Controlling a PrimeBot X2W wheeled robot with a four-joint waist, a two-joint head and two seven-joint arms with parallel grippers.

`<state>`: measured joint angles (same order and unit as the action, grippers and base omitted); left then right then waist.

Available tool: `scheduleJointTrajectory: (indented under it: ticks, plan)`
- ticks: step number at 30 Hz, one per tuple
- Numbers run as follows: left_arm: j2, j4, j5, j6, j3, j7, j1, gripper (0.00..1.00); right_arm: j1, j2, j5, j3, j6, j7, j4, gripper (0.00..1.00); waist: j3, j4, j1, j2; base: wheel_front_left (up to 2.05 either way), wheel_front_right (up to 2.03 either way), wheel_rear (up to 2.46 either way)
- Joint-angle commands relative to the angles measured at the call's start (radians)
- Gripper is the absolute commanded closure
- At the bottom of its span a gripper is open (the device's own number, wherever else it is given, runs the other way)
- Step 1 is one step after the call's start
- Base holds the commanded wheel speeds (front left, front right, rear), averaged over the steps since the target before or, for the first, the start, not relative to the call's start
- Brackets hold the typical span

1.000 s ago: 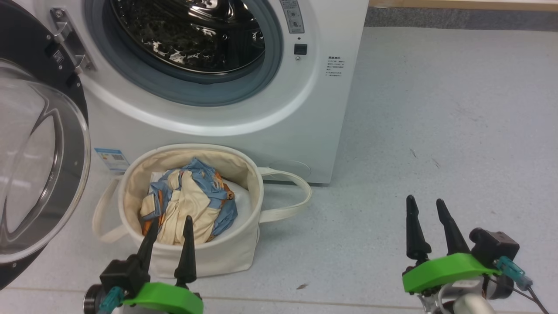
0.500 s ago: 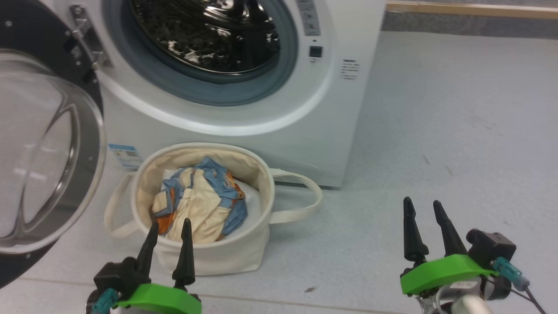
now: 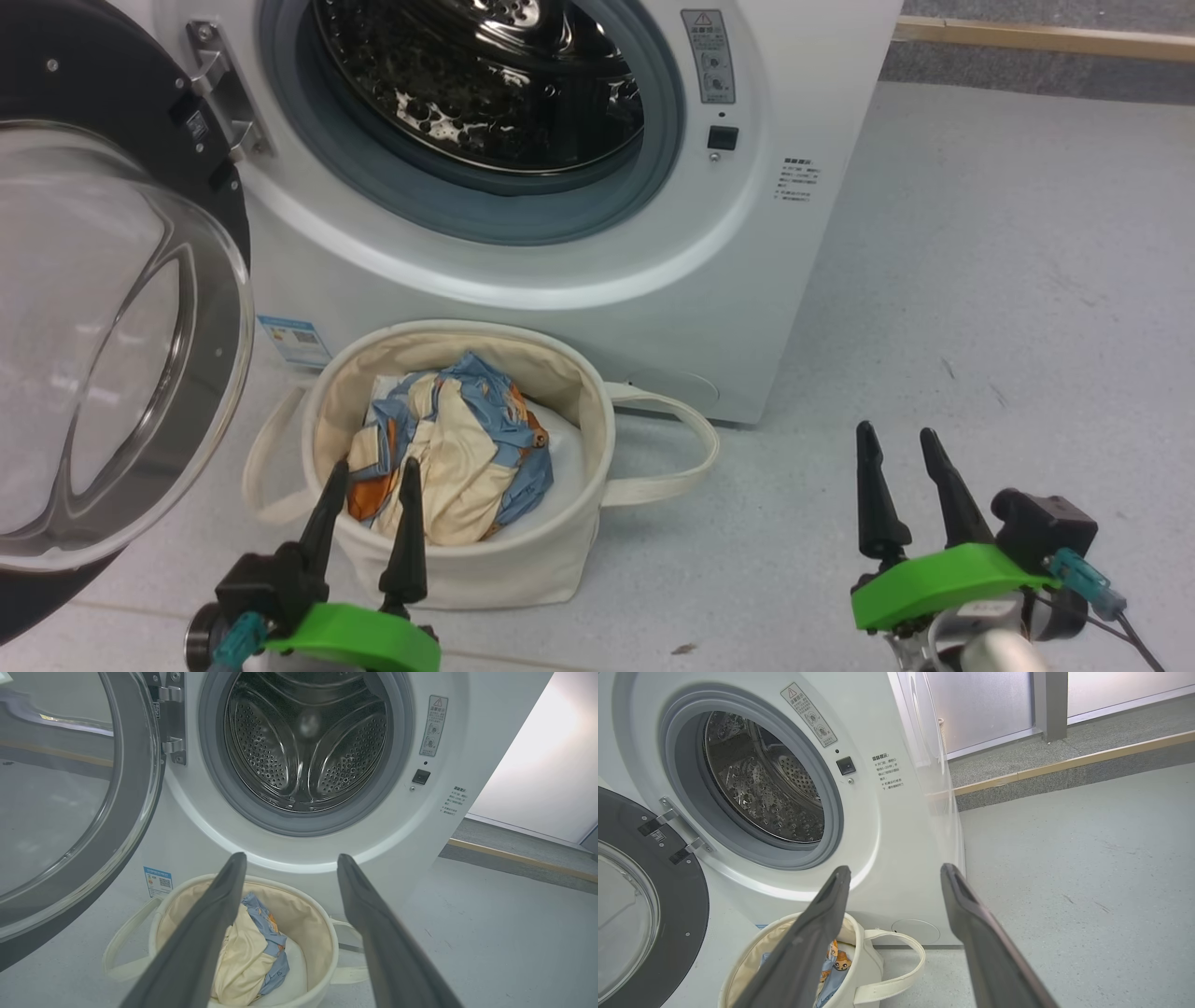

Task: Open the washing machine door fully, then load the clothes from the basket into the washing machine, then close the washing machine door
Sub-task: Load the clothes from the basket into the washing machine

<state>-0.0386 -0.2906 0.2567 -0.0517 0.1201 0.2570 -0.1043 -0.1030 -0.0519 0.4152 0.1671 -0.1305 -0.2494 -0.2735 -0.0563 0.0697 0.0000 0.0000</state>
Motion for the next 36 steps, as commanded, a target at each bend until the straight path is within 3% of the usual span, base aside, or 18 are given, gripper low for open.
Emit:
scheduleJointTrajectory:
  ticks: [1, 13, 20, 25, 29, 36]
  plan:
    - [-0.012, 0.032, -0.008, 0.004, -0.022, 0.005, -0.028, 0.00, -0.036, 0.002, -0.004, 0.020, 0.000, -0.012, 0.028, 0.00, -0.003, 0.000, 0.0000, 0.0000, 0.01, -0.01, 0.00]
    - [-0.012, -0.014, -0.019, 0.015, 0.002, 0.005, -0.067, 0.00, -0.055, 0.002, -0.037, 0.053, 0.000, -0.012, 0.037, 0.00, -0.073, -0.016, 0.0000, 0.0000, 0.00, 0.00, 0.00]
    - [-0.012, -0.109, -0.073, 0.044, 0.013, 0.005, -0.161, 0.00, -0.098, 0.002, -0.024, 0.034, 0.000, -0.012, 0.080, 0.00, -0.203, -0.056, 0.0000, 0.0000, 0.00, 0.00, 0.00]
    - [-0.014, -0.244, -0.129, 0.053, 0.007, 0.005, -0.299, 0.00, -0.149, 0.002, -0.017, 0.035, 0.000, -0.012, 0.116, 0.00, -0.335, -0.086, 0.0000, 0.0000, 0.00, 0.00, 0.00]
    - [-0.027, -0.342, -0.144, 0.015, -0.039, 0.005, -0.391, 0.00, -0.192, 0.002, -0.003, 0.037, 0.000, -0.012, 0.137, 0.00, -0.411, -0.116, 0.0000, 0.0000, 0.00, 0.00, 0.00]
    - [-0.083, -0.612, -0.170, 0.020, -0.060, 0.005, -0.585, 0.00, -0.251, 0.002, 0.047, 0.051, 0.000, -0.012, 0.167, 0.00, -0.554, -0.181, 0.0000, 0.0000, 0.00, 0.00, 0.00]
